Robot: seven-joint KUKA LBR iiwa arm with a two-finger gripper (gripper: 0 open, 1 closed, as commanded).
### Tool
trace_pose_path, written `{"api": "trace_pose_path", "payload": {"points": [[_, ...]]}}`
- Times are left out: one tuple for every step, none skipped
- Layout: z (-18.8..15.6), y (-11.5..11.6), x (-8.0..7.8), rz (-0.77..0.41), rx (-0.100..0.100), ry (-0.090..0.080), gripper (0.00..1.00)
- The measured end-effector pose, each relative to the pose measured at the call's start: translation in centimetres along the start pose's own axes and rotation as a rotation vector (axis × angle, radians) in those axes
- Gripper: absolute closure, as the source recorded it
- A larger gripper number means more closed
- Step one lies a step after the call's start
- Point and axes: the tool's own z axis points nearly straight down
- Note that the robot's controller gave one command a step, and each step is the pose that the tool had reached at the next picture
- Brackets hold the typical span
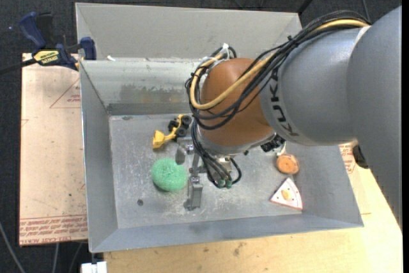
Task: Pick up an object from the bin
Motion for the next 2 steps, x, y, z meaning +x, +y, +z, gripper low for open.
{"api": "trace_pose_path", "payload": {"points": [[-0.4, -0.1, -0.2, 0.004, -0.001, -0.008, 0.00], [5.5, 0.3, -0.4, 0.104, -0.003, -0.012, 0.00]]}}
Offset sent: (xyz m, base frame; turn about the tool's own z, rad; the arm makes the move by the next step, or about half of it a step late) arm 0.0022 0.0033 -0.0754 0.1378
